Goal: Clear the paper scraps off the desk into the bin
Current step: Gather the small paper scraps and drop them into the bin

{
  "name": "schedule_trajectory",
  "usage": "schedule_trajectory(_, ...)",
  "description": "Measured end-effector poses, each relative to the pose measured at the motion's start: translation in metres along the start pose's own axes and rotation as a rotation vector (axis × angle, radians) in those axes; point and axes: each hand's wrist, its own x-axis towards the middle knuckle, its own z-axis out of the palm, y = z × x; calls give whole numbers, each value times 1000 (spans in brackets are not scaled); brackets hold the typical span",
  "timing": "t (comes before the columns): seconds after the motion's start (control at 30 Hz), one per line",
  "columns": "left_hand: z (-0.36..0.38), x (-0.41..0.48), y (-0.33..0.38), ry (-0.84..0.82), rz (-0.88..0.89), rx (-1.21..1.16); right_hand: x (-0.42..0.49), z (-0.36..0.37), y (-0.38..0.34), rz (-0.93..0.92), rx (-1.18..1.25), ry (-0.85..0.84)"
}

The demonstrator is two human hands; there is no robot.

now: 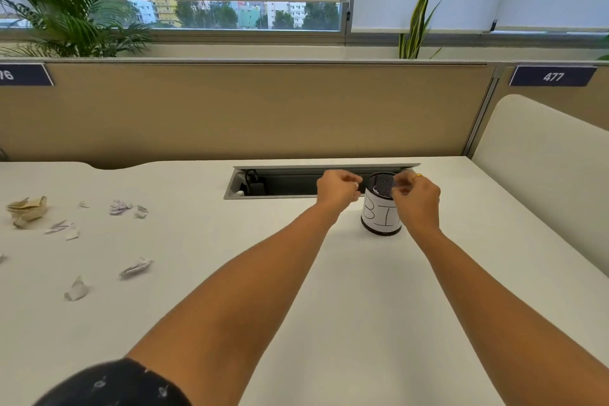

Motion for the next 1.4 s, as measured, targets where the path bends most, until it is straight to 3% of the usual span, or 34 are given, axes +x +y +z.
schedule_trajectory(0.13, -34, -27, -49, 31, 146, 320, -25, 7, -8, -48, 46, -52)
schedule_trajectory(0.3, -103, -69, -111, 87, 108, 518, -65, 31, -14, -67, 8, -201)
schedule_trajectory(0.47, -183, -116, -142, 326, 132, 530, -117, 64, -28, -157, -59, -480)
schedule_trajectory(0.6, -246, -154, -157, 550, 149, 617, -152, 92, -57, -329, -143, -714)
schedule_trajectory(0.73, -299, -186, -179, 687, -2, 817, -180, 122, -91, -410, -171, -884)
schedule_trajectory(0.9, -323, -199, -198, 651, -337, 913, -203, 156, -127, -447, -176, -1033)
schedule_trajectory(1.2, -321, -189, -204, 611, -372, 1037, -229, 219, -184, -376, -67, -1024)
schedule_trajectory(1.4, -321, -187, -210, 618, -379, 1025, -246, 251, -215, -534, -174, -1199)
